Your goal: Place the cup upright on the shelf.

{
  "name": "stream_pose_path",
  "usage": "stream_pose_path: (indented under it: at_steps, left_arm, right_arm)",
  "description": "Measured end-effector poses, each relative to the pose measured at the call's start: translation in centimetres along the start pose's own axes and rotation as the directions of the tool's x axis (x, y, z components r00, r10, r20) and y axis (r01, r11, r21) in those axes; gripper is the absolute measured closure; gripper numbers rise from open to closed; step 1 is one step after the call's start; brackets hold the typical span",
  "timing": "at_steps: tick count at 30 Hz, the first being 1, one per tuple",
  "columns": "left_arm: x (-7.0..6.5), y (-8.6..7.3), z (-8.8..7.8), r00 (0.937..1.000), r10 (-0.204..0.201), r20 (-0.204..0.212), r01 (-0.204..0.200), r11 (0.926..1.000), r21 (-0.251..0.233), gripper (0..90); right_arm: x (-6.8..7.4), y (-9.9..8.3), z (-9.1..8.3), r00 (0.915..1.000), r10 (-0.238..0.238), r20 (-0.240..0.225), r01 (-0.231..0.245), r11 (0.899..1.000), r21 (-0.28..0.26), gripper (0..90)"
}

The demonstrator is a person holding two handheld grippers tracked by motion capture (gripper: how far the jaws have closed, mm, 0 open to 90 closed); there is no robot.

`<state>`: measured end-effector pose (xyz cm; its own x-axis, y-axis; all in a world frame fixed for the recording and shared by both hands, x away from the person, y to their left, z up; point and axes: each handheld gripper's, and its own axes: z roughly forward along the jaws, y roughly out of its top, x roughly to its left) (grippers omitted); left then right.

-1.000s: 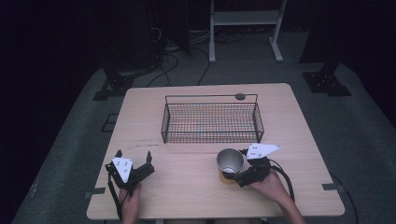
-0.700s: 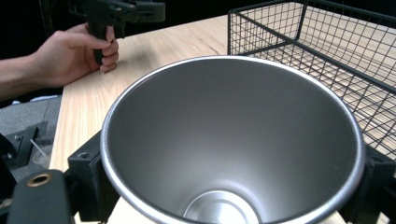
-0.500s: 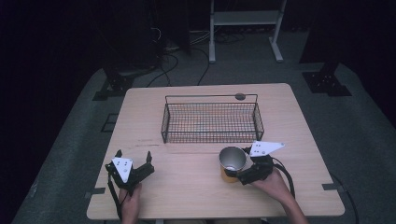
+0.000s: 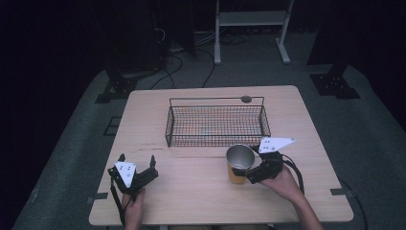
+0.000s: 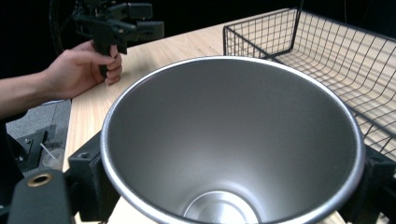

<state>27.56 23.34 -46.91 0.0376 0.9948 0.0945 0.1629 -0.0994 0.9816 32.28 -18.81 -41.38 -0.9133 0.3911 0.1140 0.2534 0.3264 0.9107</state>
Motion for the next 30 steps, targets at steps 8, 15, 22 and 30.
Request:
stream_pose_path:
  at_steps: [8,15,22,30]
  left_arm:
    - [0.0,0.0,0.0,1.0,-0.002,0.001,0.002,1.0,-0.001,0.0]
    - [0.0,0.0,0.0,1.0,-0.002,0.001,0.002,1.0,0.0,0.0]
    - [0.0,0.0,0.0,1.0,0.001,0.002,-0.001,1.0,0.0,0.0]
    - [0.0,0.0,0.0,1.0,-0.001,0.004,0.001,1.0,-0.001,0.0]
  right_arm:
    - [-1.1,1.8,-0.7,0.9995,0.011,-0.031,-0.011,1.0,-0.026,12.4]
    - [-1.7,3.1,-1.0,0.9995,0.004,-0.031,-0.005,1.0,-0.029,12.4]
    - [-2.5,4.5,-1.1,0.9989,0.01,-0.047,-0.012,0.999,-0.037,12.4]
    - [-3.0,5.5,-1.2,0.9988,0.011,-0.048,-0.012,0.999,-0.037,12.4]
